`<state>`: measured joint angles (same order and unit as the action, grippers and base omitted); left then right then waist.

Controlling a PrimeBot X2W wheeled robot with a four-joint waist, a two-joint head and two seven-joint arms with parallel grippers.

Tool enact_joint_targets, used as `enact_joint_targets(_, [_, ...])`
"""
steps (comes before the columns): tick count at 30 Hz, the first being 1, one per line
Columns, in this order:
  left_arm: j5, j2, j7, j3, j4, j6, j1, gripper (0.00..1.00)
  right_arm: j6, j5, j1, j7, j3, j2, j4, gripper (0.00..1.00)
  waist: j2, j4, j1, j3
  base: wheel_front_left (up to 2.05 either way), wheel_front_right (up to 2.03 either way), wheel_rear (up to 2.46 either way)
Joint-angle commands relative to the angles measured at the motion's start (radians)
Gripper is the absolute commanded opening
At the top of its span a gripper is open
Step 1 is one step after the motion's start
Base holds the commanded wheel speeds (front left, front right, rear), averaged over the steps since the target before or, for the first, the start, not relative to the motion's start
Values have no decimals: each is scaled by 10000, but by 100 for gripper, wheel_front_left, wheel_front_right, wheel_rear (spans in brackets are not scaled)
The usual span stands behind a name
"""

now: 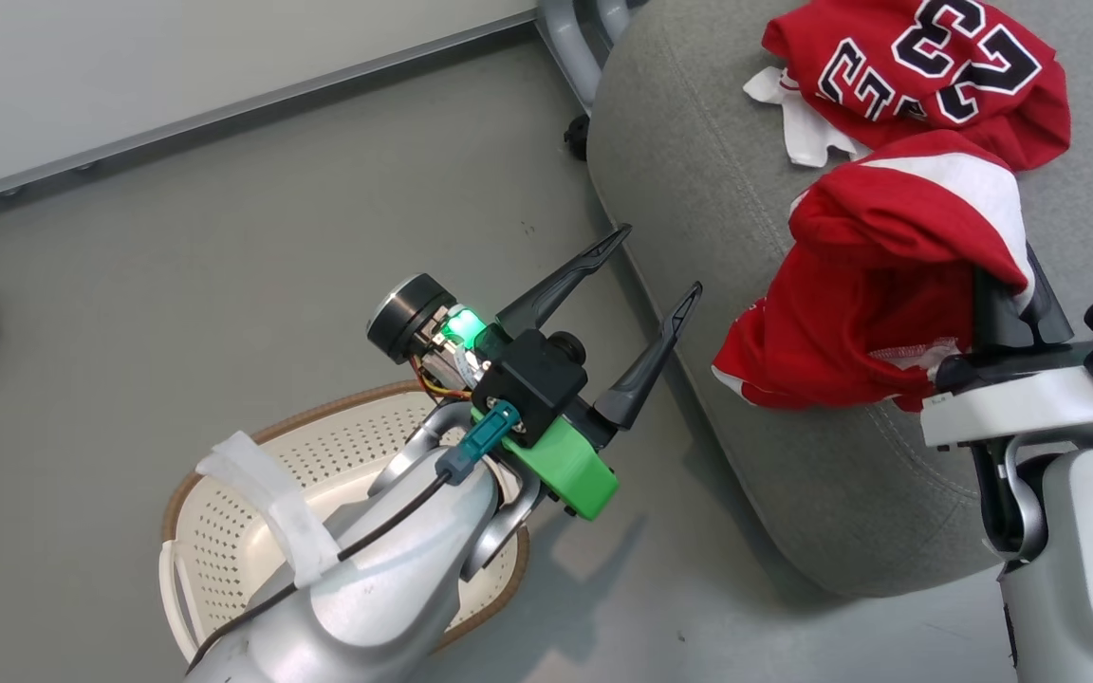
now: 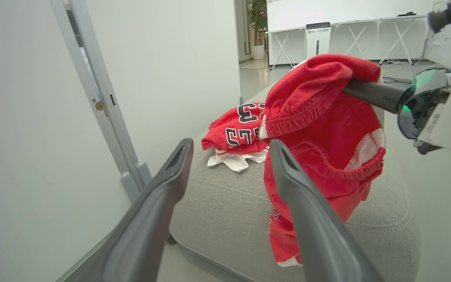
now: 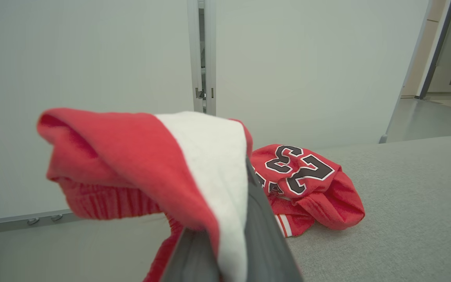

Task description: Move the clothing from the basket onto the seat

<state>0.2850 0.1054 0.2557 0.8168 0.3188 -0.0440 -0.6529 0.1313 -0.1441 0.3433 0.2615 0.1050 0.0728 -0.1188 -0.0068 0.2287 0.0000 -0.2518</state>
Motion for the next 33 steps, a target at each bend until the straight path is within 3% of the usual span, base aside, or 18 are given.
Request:
enact_joint_targets(1, [-112, 84, -26, 33, 26, -12, -164, 100, -11, -19, -187, 30, 128, -7, 72, 0, 68, 412, 0, -249, 0, 0, 0])
enact_joint_targets(10, [-47, 190, -43, 104, 64, 13, -242, 100, -11, -138, -580, 30, 547, -54, 250, 0, 68, 656, 0, -467, 0, 0, 0])
enact_joint_targets(17, [-14, 261, -63, 129, 71, 34, -355, 100, -11, -174, 160, 30, 649, 39, 455, 0, 68, 580, 0, -775, 0, 0, 0])
enact_joint_targets(33, [-311, 432, -177, 330, -21, -57, -1131, 100, -11, 206, 4382, 30, 1263, 1545, 695, 0, 68, -238, 0, -2637, 0, 0, 0])
